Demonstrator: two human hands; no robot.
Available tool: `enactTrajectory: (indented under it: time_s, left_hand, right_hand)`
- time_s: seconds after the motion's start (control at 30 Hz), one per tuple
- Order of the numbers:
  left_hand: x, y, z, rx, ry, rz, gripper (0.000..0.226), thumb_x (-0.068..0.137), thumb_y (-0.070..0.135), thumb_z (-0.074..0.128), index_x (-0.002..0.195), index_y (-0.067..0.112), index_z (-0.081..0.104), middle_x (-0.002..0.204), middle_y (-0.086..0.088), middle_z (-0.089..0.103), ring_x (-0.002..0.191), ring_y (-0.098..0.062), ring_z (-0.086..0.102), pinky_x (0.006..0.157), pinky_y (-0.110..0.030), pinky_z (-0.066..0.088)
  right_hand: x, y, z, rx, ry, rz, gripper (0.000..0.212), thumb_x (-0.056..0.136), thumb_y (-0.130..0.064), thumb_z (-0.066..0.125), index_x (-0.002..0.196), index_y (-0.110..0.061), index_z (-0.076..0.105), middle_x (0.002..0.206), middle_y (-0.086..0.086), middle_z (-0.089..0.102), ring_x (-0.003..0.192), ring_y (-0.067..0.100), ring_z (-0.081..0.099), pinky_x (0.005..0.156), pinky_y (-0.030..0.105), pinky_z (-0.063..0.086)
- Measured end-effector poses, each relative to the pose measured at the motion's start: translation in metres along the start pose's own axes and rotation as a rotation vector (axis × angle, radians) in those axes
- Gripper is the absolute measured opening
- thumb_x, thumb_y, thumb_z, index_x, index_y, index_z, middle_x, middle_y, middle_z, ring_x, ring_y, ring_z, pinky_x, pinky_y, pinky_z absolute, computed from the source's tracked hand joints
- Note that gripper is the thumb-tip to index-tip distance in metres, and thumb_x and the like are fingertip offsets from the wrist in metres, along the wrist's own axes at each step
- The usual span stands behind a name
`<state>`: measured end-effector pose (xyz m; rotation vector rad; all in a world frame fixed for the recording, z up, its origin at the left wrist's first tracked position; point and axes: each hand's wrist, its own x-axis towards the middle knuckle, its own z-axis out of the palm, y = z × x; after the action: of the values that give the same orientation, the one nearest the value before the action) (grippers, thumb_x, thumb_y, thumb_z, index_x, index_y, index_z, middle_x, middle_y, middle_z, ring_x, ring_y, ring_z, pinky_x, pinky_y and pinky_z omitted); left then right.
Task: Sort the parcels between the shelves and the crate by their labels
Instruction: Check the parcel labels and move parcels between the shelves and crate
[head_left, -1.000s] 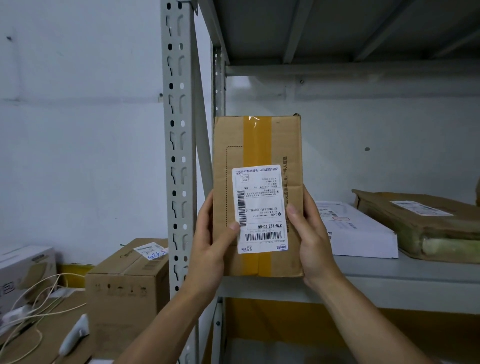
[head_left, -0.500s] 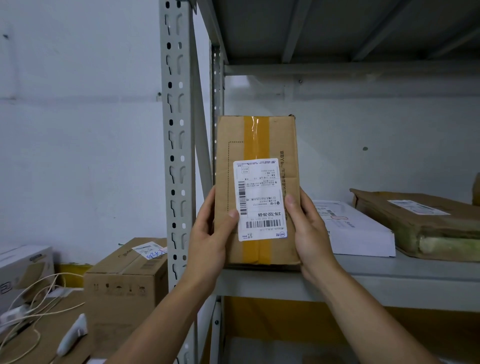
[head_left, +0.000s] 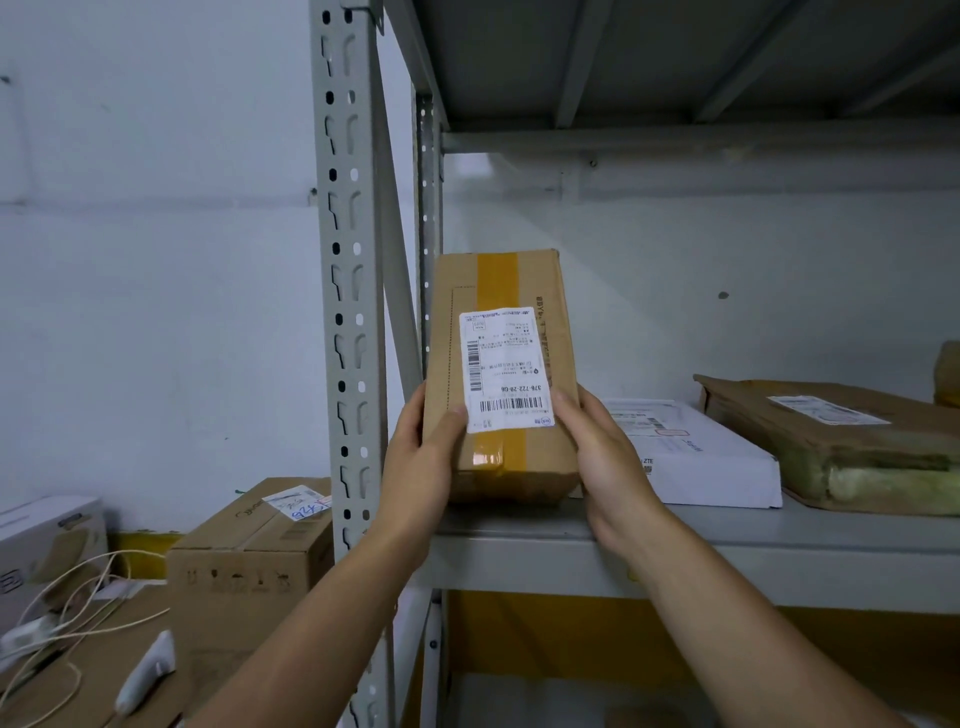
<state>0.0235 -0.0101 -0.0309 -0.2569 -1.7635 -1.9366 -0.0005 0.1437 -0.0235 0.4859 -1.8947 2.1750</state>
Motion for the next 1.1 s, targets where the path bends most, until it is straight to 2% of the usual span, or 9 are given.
enactTrajectory:
  time_s: [0.1,0.3,0.4,0.53,0.6,0.7,0.83,0.97,1.1]
  left_hand:
    - [0.003,0.005,0.002,-0.033,0.057,-0.049,0.043,0.096,0.041,0.052,0.138,0.035,0.042,0.121,0.009,0.057,0.097,-0.001,0.054,0.067,-0.017,0.040]
    - [-0.002,-0.003,0.005,-0.018,0.016,-0.055,0.044,0.096,0.045,0.050,0.138,0.042,0.039,0.116,0.021,0.054,0.097,0.007,0.049,0.070,-0.015,0.035]
    - [0.003,-0.002,0.008,-0.012,0.045,-0.058,0.049,0.095,0.048,0.049,0.142,0.040,0.038,0.120,0.017,0.054,0.100,0.002,0.051,0.080,-0.018,0.038]
    - [0.016,-0.002,0.011,-0.016,0.091,-0.091,0.054,0.095,0.052,0.047,0.145,0.034,0.036,0.126,0.010,0.054,0.109,-0.010,0.053,0.079,-0.020,0.044]
    - [0.025,-0.004,0.011,-0.004,0.119,-0.118,0.056,0.095,0.055,0.045,0.146,0.032,0.036,0.135,0.004,0.054,0.119,-0.017,0.053,0.089,-0.028,0.047]
    - [0.038,-0.008,0.009,0.018,0.181,-0.143,0.058,0.096,0.056,0.042,0.147,0.031,0.032,0.143,0.000,0.048,0.128,-0.023,0.047,0.102,-0.036,0.042]
    - [0.049,-0.011,0.010,0.078,0.259,-0.147,0.066,0.095,0.059,0.037,0.152,0.036,0.014,0.156,0.000,0.029,0.142,-0.027,0.031,0.116,-0.047,0.027]
    - [0.056,-0.014,0.012,0.134,0.320,-0.084,0.063,0.099,0.054,0.033,0.153,0.035,0.009,0.160,0.001,0.022,0.146,-0.026,0.023,0.118,-0.048,0.021]
    - [0.058,-0.018,0.014,0.170,0.339,-0.061,0.060,0.101,0.045,0.036,0.154,0.032,0.011,0.158,0.001,0.025,0.143,-0.026,0.029,0.115,-0.043,0.027]
  right_hand:
    - [-0.004,0.006,-0.003,-0.043,0.009,-0.016,0.040,0.093,-0.052,0.052,0.132,-0.041,0.053,0.117,-0.015,0.068,0.112,0.009,0.061,0.100,0.037,0.049]
    - [-0.005,0.007,0.001,-0.085,0.060,-0.016,0.050,0.086,-0.067,0.049,0.130,-0.045,0.053,0.126,-0.017,0.062,0.122,0.013,0.054,0.107,0.046,0.043]
    - [-0.003,0.008,0.004,-0.126,0.008,-0.060,0.047,0.091,-0.056,0.054,0.135,-0.046,0.046,0.132,-0.017,0.058,0.124,0.011,0.052,0.106,0.040,0.044]
    - [-0.001,0.009,0.009,-0.210,0.022,-0.073,0.047,0.097,-0.038,0.054,0.142,-0.042,0.038,0.133,-0.013,0.056,0.121,0.011,0.052,0.086,0.023,0.047]
    - [0.004,0.009,0.013,-0.238,0.021,-0.053,0.047,0.098,-0.036,0.052,0.142,-0.040,0.038,0.132,-0.012,0.056,0.120,0.013,0.053,0.090,0.028,0.049]
    - [0.013,0.011,0.018,-0.298,0.009,-0.024,0.048,0.099,-0.032,0.052,0.144,-0.037,0.036,0.132,-0.010,0.057,0.120,0.015,0.054,0.100,0.038,0.048]
    - [0.024,0.015,0.026,-0.350,-0.015,-0.008,0.048,0.099,-0.025,0.050,0.144,-0.034,0.036,0.131,-0.008,0.057,0.120,0.016,0.055,0.101,0.036,0.048]
    - [0.034,0.019,0.036,-0.382,-0.009,0.004,0.052,0.099,-0.025,0.050,0.147,-0.033,0.032,0.136,-0.006,0.055,0.125,0.020,0.052,0.106,0.042,0.045]
    - [0.044,0.023,0.044,-0.408,0.011,0.032,0.057,0.100,-0.026,0.050,0.151,-0.032,0.025,0.141,-0.004,0.052,0.128,0.022,0.049,0.108,0.045,0.042]
